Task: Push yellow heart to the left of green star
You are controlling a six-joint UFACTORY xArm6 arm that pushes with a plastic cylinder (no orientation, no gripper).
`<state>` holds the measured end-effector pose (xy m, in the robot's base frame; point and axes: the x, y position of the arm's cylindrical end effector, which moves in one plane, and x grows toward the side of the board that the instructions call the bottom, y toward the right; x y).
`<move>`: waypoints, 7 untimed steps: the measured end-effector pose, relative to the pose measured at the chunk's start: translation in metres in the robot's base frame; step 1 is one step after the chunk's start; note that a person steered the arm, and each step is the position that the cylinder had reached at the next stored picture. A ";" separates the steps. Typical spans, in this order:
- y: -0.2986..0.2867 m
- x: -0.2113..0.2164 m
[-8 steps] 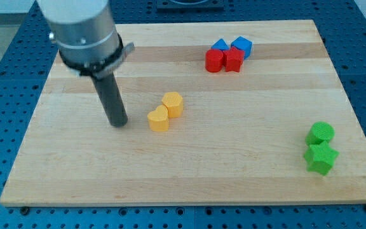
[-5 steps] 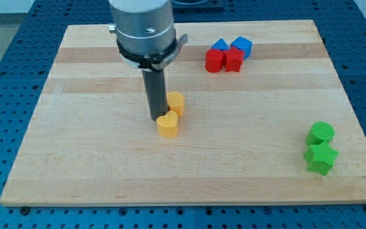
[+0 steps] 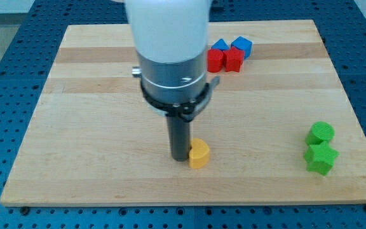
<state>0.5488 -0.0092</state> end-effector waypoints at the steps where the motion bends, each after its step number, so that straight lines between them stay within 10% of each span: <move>1: 0.020 0.009; 7: 0.160 0.023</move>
<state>0.5715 0.1507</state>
